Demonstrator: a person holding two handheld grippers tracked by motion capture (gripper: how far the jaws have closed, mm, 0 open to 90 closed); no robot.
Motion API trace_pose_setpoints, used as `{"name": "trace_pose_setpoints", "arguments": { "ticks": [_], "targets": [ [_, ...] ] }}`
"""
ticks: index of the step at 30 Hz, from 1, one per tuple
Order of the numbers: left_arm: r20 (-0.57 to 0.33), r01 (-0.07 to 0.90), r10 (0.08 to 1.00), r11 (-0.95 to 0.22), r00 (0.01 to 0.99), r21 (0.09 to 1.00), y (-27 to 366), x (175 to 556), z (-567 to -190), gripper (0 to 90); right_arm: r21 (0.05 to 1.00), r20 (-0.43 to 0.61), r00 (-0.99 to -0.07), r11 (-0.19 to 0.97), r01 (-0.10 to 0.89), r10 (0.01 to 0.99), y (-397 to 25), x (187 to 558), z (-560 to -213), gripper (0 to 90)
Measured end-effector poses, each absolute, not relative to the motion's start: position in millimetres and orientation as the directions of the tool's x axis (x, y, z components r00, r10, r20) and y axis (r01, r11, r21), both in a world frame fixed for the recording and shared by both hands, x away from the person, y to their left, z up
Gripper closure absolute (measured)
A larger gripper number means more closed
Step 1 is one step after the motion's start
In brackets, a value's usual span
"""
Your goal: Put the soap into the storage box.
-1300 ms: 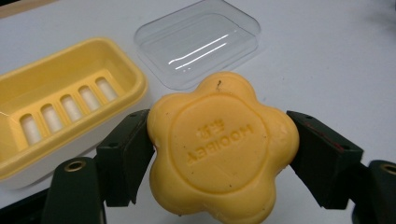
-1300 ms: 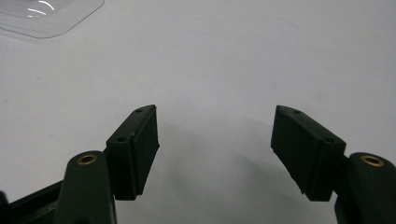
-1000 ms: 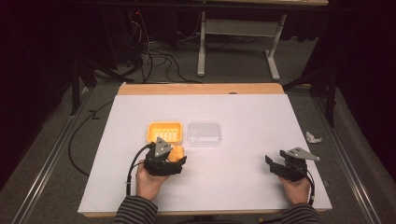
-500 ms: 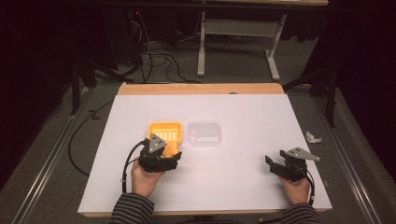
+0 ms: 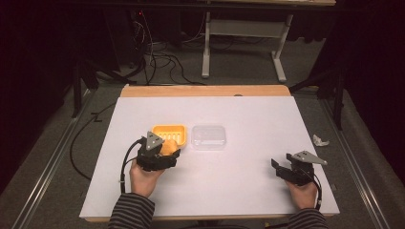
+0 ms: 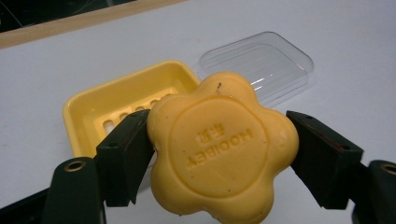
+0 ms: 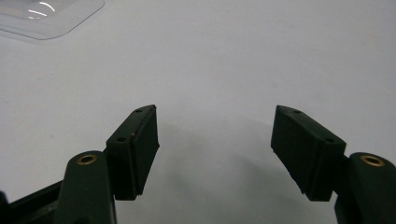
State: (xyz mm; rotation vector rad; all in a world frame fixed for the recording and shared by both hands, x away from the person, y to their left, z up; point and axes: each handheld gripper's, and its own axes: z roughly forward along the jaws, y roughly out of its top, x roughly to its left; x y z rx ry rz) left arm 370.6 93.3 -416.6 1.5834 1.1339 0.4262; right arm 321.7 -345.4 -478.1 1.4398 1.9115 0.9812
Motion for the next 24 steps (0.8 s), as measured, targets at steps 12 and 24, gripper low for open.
{"name": "trace_pose_setpoints", "arguments": {
  "ticks": [12, 24],
  "targets": [
    [-0.027, 0.506, 0.849, -0.289, 0.528, 0.812, 124, 385, -407, 26.1, 0.811, 0.0, -0.272, 0.159, 0.562, 0.962, -345, 321, -478, 32.3],
    [-0.03, 0.514, 0.854, -0.284, 0.519, 0.81, 127, 399, -403, 26.1, 0.814, -0.001, -0.28, 0.164, 0.557, 0.96, -345, 321, -478, 32.2]
  ]
}}
